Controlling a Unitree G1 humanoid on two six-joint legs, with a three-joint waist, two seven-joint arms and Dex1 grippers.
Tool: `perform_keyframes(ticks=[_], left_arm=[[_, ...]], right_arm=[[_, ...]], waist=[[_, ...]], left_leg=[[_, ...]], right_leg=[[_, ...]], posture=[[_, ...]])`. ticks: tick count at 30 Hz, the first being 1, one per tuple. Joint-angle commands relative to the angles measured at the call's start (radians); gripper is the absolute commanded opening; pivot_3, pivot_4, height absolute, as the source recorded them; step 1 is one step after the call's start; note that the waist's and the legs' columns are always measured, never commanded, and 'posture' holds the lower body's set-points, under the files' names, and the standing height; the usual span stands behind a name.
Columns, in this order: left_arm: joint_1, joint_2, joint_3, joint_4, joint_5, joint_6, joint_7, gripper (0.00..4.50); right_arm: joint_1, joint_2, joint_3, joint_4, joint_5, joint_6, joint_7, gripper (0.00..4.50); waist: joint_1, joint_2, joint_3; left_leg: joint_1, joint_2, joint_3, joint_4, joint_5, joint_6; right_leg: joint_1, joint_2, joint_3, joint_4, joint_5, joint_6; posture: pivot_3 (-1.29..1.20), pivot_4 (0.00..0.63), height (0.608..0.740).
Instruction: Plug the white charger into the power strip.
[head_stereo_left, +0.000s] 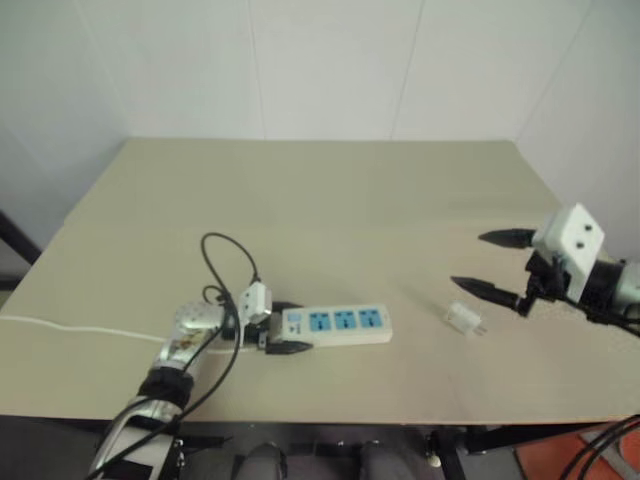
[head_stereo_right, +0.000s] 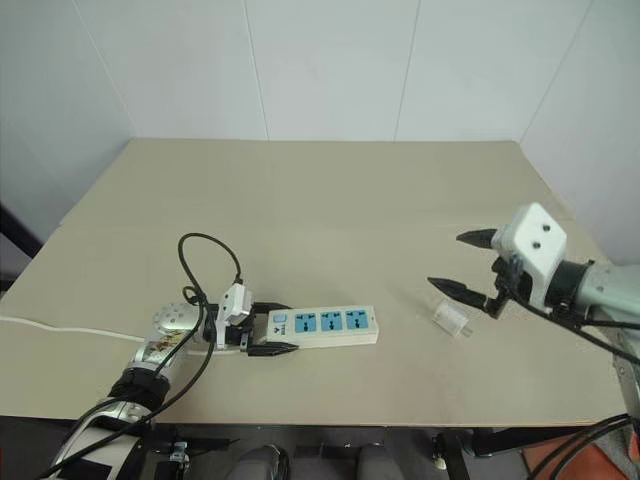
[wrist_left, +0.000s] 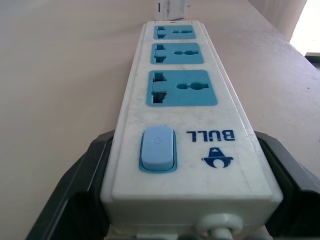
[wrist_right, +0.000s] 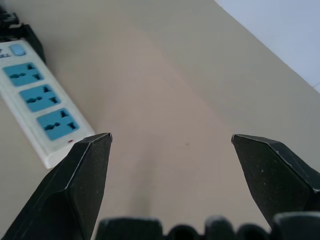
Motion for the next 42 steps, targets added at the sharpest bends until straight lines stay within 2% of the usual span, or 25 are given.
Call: perform_keyframes(ticks=[1,4,8,12,18,26,42], left_arm=[[-0.005,0.001,-0.034,0.014,0.03,-0.023,-0.023,3.32],[-0.005,-0.007,-0.046,0.026,0.032,-0.027,-0.027,3.32],[-0.006,-0.018,-0.055,0.044,0.038,-0.035,-0.025,3.32],[0.003,-0.027,-0.066,0.048,0.043,-0.042,-0.029,3.32],[0.037,-0.027,-0.078,0.029,0.046,-0.035,-0.031,3.32],[0.046,-0.021,-0.083,0.004,0.046,-0.024,-0.041,3.32],[0.046,-0.009,-0.09,-0.003,0.048,-0.016,-0.061,3.32]], right_arm=[[-0.102,-0.08,0.091,-0.02,0.033,0.233,-0.033,4.5],[-0.238,-0.141,0.233,0.0,0.031,0.42,-0.028,4.5],[-0.479,-0.154,0.449,0.091,0.027,0.688,-0.016,4.5],[-0.614,-0.181,0.68,0.158,-0.034,0.691,0.062,4.5],[-0.646,-0.187,0.85,0.231,-0.128,0.617,0.122,4.5],[-0.639,-0.129,0.917,0.343,-0.221,0.542,0.164,4.5],[-0.653,-0.023,0.989,0.48,-0.327,0.527,0.228,4.5]], waist=[[0.004,0.0,0.0],[0.007,0.001,0.0],[0.008,0.001,-0.001],[0.011,0.002,-0.001],[0.01,0.002,-0.001],[0.007,0.004,-0.002],[0.005,0.005,-0.003]], left_leg=[[0.0,0.0,0.0,0.0,0.0,0.0],[-0.004,0.0,-0.001,0.0,0.0,0.0],[-0.011,0.0,0.0,0.001,0.0,0.0],[-0.014,-0.001,-0.001,0.001,0.0,0.0],[-0.015,-0.002,-0.001,0.002,0.0,0.0],[-0.014,-0.002,-0.001,0.002,0.0,0.0],[-0.014,-0.002,-0.001,0.002,0.0,0.0]], right_leg=[[0.0,0.0,0.0,0.0,0.0,0.0],[-0.003,0.0,-0.002,-0.002,0.002,-0.004],[-0.012,-0.001,-0.001,0.0,0.004,-0.007],[-0.014,-0.001,-0.002,0.001,0.004,-0.007],[-0.014,-0.003,-0.002,0.0,0.004,-0.006],[-0.014,-0.003,-0.002,0.001,0.004,-0.005],[-0.014,-0.003,-0.002,0.002,0.004,-0.005]], posture=[[0.0,0.15,0.74],[0.0,0.15,0.74],[0.0,0.15,0.74],[0.0,0.15,0.74],[0.0,0.15,0.74],[0.0,0.15,0.74],[0.0,0.15,0.74]])
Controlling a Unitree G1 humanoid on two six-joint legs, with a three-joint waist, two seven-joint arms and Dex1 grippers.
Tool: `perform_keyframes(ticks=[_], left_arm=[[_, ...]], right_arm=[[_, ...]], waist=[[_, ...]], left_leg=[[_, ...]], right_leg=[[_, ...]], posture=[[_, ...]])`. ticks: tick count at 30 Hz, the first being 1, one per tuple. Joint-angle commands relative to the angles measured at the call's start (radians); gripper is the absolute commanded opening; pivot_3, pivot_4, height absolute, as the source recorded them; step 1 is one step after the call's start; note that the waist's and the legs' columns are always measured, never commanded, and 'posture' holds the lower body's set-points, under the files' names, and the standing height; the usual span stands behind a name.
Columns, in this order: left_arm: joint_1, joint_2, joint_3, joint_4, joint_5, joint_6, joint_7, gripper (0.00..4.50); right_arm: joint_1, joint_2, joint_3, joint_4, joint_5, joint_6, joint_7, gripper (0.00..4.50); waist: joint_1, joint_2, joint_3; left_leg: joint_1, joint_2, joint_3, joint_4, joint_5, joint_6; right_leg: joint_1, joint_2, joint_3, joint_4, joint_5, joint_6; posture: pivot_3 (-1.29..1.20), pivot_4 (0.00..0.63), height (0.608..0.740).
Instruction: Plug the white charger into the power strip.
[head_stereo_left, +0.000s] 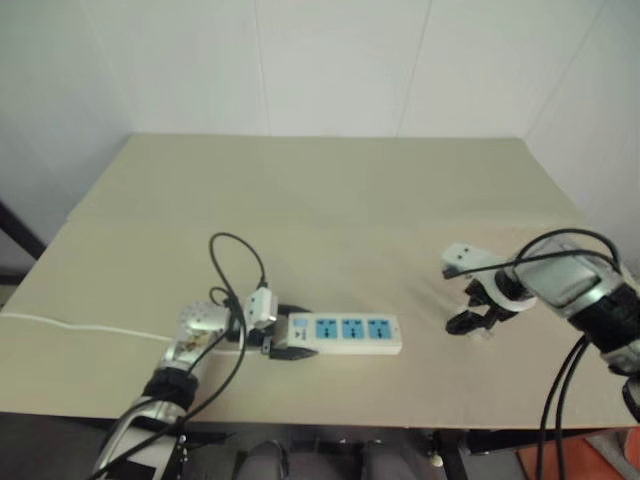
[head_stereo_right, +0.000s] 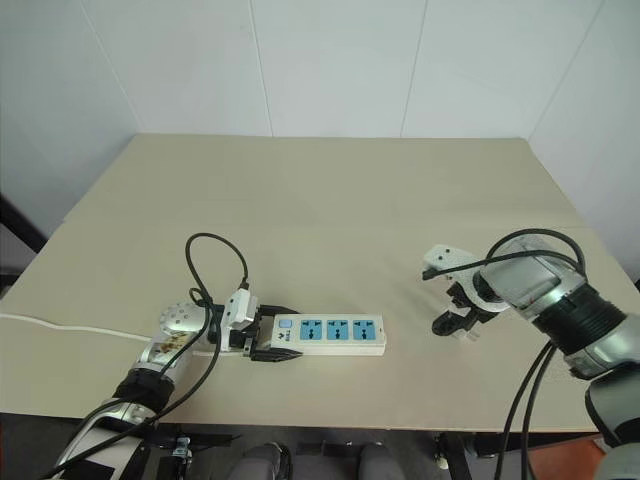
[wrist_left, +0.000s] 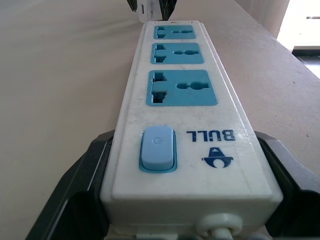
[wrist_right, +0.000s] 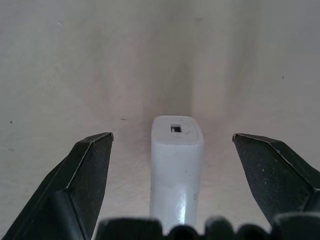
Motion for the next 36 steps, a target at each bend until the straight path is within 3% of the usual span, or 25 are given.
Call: perform_keyframes(ticks=[1,7,8,11,18,25,27,31,36], left_arm=[[0.036,0.005,-0.064,0.016,0.043,0.019,-0.038,3.32],[0.035,0.009,-0.063,0.018,0.045,0.016,-0.039,3.32],[0.035,0.009,-0.063,0.019,0.045,0.016,-0.038,3.32],[0.033,0.009,-0.063,0.021,0.046,0.016,-0.036,3.32],[0.03,0.009,-0.062,0.024,0.048,0.018,-0.032,3.32],[0.025,0.013,-0.064,0.028,0.053,0.02,-0.031,3.32],[0.023,0.014,-0.065,0.03,0.054,0.021,-0.033,3.32],[0.021,0.017,-0.066,0.034,0.055,0.022,-0.035,3.32],[0.023,0.021,-0.067,0.032,0.052,0.023,-0.038,3.32]], right_arm=[[-0.026,0.014,-0.002,0.025,-0.027,-0.019,0.018,4.5],[-0.018,0.041,0.0,0.03,-0.043,-0.014,0.027,4.5],[-0.017,0.047,0.0,0.03,-0.046,-0.013,0.027,4.32],[-0.005,0.055,0.004,0.021,-0.056,-0.014,0.029,3.63],[0.007,0.055,0.005,0.002,-0.066,-0.015,0.036,1.21],[0.0,0.052,-0.033,0.008,-0.113,-0.068,-0.017,1.13],[-0.028,0.089,-0.117,0.06,-0.124,-0.138,-0.084,1.13],[-0.047,0.223,-0.416,0.134,-0.058,-0.333,-0.245,1.13],[0.016,0.447,-0.82,0.049,0.171,-0.43,-0.353,1.13]], waist=[[-0.001,0.0,0.0],[-0.001,0.0,0.0],[-0.002,0.0,0.0],[-0.002,0.0,0.0],[-0.002,0.0,0.0],[-0.003,0.0,0.0],[-0.003,0.0,0.0],[-0.003,0.0,0.0],[-0.001,0.0,0.0]], left_leg=[[0.0,0.0,0.0,0.0,0.0,0.0],[0.0,0.0,0.0,0.0,0.0,0.0],[0.0,0.0,0.0,0.0,0.0,0.0],[0.001,0.0,0.0,0.0,0.0,0.0],[0.001,0.0,0.0,0.001,0.0,0.0],[0.001,0.0,0.0,0.001,0.0,0.0],[0.001,0.0,0.0,0.001,0.0,0.0],[0.001,0.0,0.0,0.003,0.0,0.0],[0.001,0.001,-0.002,0.003,0.0,0.0]], right_leg=[[0.0,0.0,0.0,0.0,0.0,0.0],[0.0,0.0,0.0,0.001,0.0,0.0],[0.0,0.0,0.0,0.001,0.0,0.0],[0.0,0.001,0.0,0.001,0.0,0.0],[0.001,0.001,0.0,0.001,0.0,0.0],[0.001,0.001,0.0,0.002,0.0,0.0],[0.001,0.001,0.0,0.002,0.0,0.0],[0.0,0.001,0.0,0.004,0.0,0.0],[0.001,0.002,0.0,0.005,0.001,0.0]], posture=[[0.0,0.15,0.74],[0.0,0.15,0.74],[0.0,0.15,0.74],[0.0,0.15,0.74],[0.0,0.15,0.74],[0.0,0.15,0.74],[0.0,0.15,0.74],[0.0,0.15,0.74],[0.0,0.15,0.74]])
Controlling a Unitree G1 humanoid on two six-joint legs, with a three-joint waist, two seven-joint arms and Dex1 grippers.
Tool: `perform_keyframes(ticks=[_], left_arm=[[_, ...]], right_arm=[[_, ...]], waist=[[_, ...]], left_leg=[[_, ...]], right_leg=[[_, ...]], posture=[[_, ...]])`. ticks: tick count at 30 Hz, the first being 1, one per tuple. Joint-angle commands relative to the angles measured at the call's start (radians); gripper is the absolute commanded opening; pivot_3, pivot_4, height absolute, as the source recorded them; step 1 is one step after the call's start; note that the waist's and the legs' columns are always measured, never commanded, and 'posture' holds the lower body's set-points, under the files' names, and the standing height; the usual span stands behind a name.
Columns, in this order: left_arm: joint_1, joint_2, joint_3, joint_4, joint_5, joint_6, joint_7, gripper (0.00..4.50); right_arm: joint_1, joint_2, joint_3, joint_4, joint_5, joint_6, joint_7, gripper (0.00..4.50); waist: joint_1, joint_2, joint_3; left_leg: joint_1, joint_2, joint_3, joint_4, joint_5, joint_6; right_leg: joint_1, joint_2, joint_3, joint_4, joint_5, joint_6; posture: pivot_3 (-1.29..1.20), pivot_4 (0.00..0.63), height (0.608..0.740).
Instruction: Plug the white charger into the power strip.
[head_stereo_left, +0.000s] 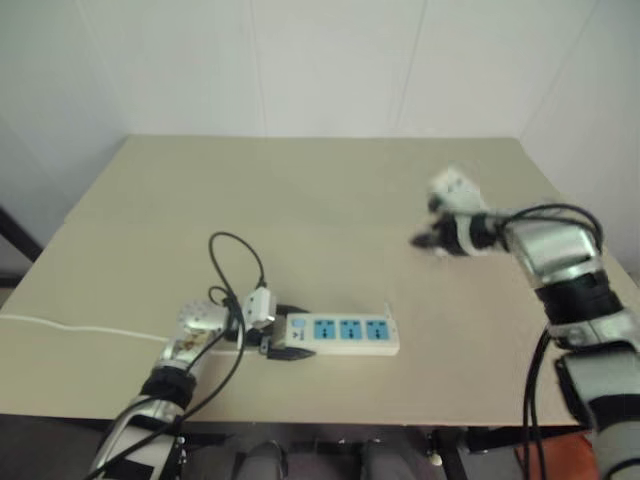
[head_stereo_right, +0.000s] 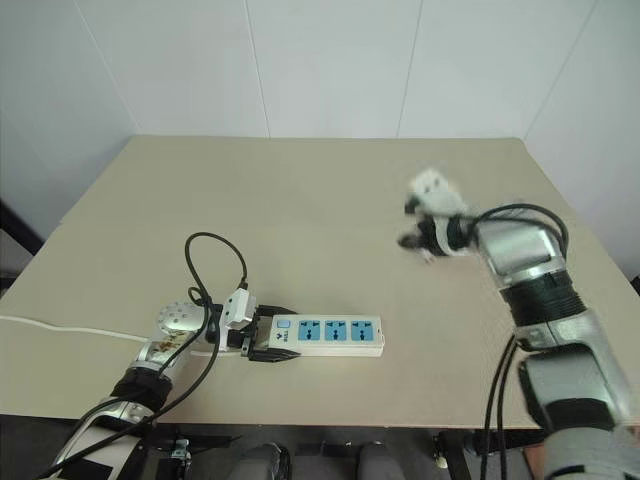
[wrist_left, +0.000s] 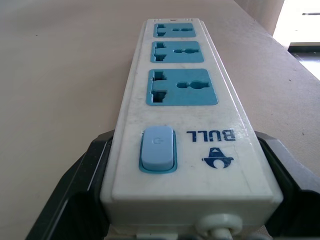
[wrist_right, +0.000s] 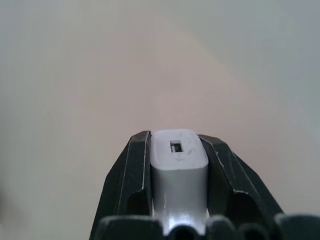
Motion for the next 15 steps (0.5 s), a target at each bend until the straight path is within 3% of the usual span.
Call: perform_keyframes(ticks=[1,7,12,15], left_arm=[[0.03,0.012,-0.058,0.028,0.051,0.02,-0.03,3.32],[0.032,0.019,-0.063,0.023,0.049,0.021,-0.031,3.32],[0.034,0.02,-0.067,0.02,0.048,0.022,-0.028,3.32],[0.035,0.021,-0.067,0.019,0.049,0.023,-0.028,3.32]], right_arm=[[0.064,0.096,-0.239,-0.126,0.171,-0.051,-0.043,1.13],[0.301,0.195,-0.227,-0.323,0.245,-0.248,0.045,1.13],[0.429,0.231,-0.153,-0.345,0.266,-0.412,0.201,1.13],[0.455,0.269,-0.14,-0.331,0.289,-0.442,0.219,1.13]], waist=[[0.004,-0.001,-0.001],[0.001,-0.001,-0.001],[-0.006,-0.001,-0.001],[-0.009,-0.001,-0.001]], left_leg=[[0.0,0.0,-0.001,0.0,0.0,0.0],[0.0,0.0,-0.001,-0.001,-0.001,0.001],[0.002,0.0,-0.001,0.001,-0.001,0.001],[0.005,0.001,-0.001,0.001,-0.001,0.001]], right_leg=[[0.0,0.0,-0.001,0.0,0.0,0.0],[0.001,-0.001,-0.002,0.0,0.0,0.0],[0.002,0.001,-0.001,0.002,0.0,0.0],[0.006,0.001,-0.001,0.001,-0.001,0.001]], posture=[[0.0,0.15,0.74],[0.0,0.15,0.74],[0.0,0.15,0.74],[0.0,0.15,0.74]])
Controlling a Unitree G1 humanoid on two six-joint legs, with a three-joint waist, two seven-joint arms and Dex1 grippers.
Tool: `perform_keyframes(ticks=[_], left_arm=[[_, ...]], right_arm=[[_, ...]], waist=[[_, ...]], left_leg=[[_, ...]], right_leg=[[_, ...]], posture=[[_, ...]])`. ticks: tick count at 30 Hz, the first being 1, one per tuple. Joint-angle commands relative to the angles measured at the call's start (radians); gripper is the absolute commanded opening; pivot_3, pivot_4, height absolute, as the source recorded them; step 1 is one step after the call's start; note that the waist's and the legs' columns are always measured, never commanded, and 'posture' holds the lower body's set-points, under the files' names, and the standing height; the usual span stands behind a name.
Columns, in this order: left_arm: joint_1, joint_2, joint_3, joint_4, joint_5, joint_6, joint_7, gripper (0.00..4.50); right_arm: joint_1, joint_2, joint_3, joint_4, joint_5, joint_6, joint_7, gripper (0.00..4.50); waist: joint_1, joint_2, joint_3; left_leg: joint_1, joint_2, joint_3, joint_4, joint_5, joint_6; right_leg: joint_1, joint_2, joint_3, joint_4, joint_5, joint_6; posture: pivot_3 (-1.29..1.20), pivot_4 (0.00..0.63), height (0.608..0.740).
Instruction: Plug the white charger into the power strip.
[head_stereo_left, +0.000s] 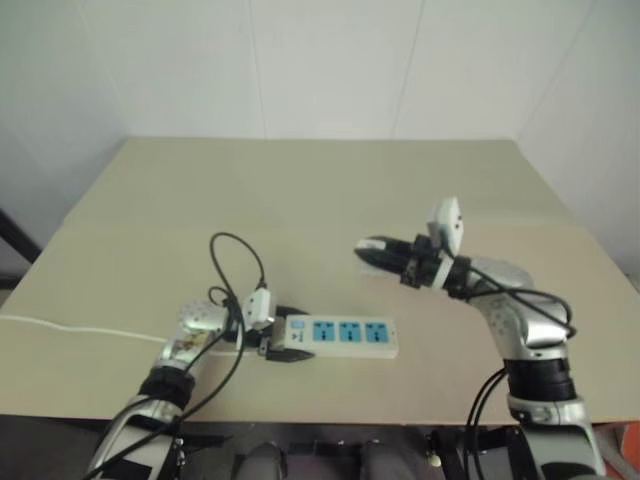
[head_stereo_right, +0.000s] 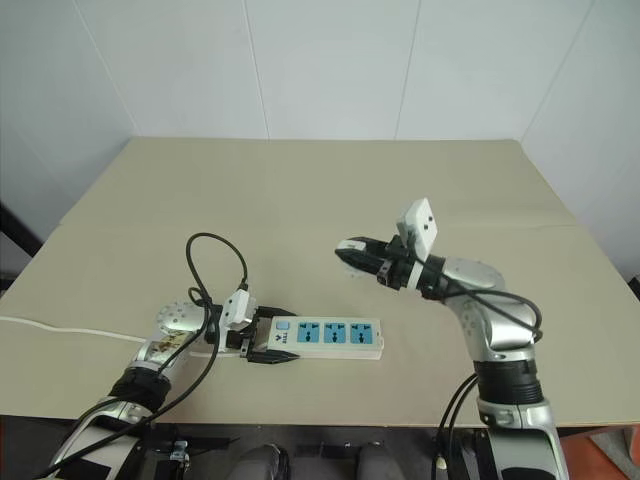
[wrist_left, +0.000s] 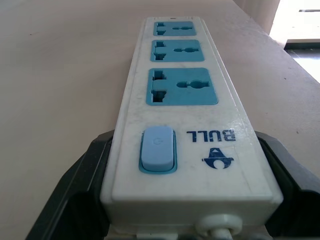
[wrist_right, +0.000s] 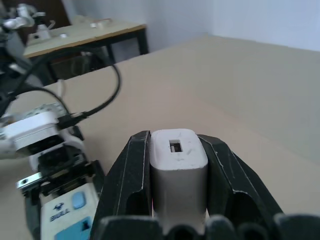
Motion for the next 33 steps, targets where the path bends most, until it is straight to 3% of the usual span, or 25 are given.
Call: perform_keyframes(ticks=[1,17,27,33], left_arm=[[0.033,0.009,-0.057,0.021,0.052,0.018,-0.026,3.32],[0.04,0.019,-0.056,0.009,0.053,0.03,-0.021,3.32],[0.042,0.024,-0.054,0.004,0.052,0.032,-0.018,3.32],[0.045,0.03,-0.053,-0.001,0.052,0.036,-0.019,3.32]], right_arm=[[0.008,0.026,0.008,-0.024,0.046,-0.069,0.042,1.13],[0.105,0.109,0.122,0.127,-0.052,-0.456,0.145,1.13],[0.12,0.138,0.162,0.199,-0.066,-0.529,0.171,1.13],[0.09,0.114,0.204,0.206,-0.095,-0.408,0.144,1.13]], waist=[[-0.001,0.0,0.0],[-0.004,0.0,0.0],[-0.007,0.0,0.0],[-0.009,0.0,0.0]], left_leg=[[0.0,0.0,0.0,0.0,0.0,0.0],[0.002,0.0,0.0,0.0,0.0,0.0],[0.004,0.001,0.0,0.0,0.0,0.0],[0.004,0.001,0.0,0.0,0.0,0.0]], right_leg=[[0.0,0.0,0.0,0.0,0.0,0.0],[0.002,0.0,0.0,-0.001,0.0,0.001],[0.004,0.001,0.0,-0.001,-0.001,0.001],[0.005,0.001,0.0,-0.001,-0.001,0.001]], posture=[[0.0,0.15,0.74],[0.0,0.15,0.74],[0.0,0.15,0.74],[0.0,0.15,0.74]])
